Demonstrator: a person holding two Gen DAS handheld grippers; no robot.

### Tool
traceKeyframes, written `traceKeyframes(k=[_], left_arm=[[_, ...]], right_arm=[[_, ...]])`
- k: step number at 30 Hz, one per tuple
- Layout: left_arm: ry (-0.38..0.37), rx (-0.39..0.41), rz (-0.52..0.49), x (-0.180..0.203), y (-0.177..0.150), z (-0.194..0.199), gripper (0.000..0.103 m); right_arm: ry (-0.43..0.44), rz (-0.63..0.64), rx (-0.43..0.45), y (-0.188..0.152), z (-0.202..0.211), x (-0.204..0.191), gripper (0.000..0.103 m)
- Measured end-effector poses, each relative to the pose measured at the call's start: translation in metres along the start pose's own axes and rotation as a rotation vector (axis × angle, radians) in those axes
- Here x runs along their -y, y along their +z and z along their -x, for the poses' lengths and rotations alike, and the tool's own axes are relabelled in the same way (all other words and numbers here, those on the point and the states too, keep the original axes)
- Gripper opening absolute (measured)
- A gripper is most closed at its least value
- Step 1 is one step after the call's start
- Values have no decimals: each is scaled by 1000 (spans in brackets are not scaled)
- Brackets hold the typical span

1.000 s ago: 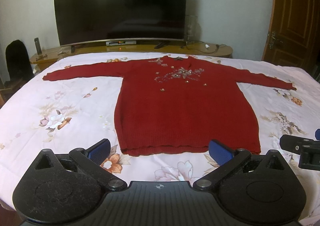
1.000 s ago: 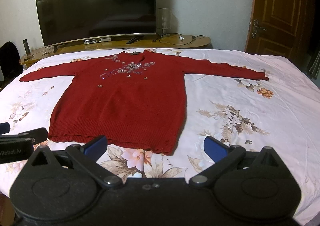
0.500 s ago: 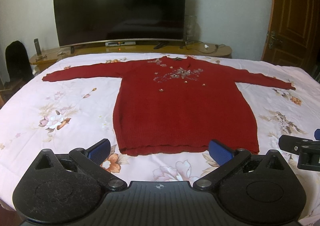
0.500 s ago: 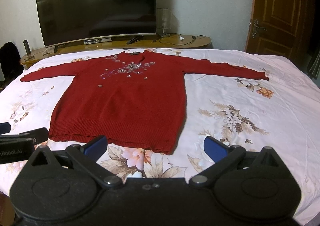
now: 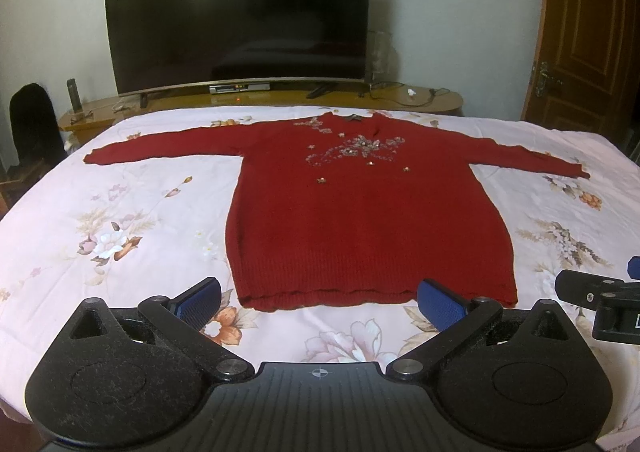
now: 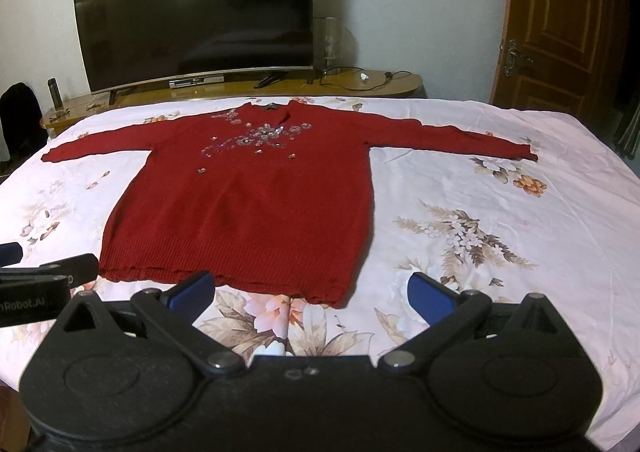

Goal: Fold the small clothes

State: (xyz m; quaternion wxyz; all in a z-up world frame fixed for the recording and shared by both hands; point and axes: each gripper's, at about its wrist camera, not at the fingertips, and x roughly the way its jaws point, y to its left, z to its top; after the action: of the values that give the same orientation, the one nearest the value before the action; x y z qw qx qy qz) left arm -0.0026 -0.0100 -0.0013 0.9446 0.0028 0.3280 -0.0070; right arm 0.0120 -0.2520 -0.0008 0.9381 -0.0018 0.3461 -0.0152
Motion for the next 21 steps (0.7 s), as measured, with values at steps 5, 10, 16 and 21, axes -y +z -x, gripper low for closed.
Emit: traceKeyframes(k=[5, 10, 16, 21], left_arm=[[-3, -1, -1, 0, 0, 0, 103], [-13, -13, 3, -2, 1, -2, 103], [-32, -36, 16, -4, 3, -7, 103], [-42, -37, 71, -13, 7, -16, 103]], right_arm=[[-4, 1, 0, 0, 0, 0, 102], [-15, 10, 3, -1, 1, -3, 102], [-48, 22, 36, -2, 1, -3, 102], [-46, 0, 58, 0, -1, 3, 102]])
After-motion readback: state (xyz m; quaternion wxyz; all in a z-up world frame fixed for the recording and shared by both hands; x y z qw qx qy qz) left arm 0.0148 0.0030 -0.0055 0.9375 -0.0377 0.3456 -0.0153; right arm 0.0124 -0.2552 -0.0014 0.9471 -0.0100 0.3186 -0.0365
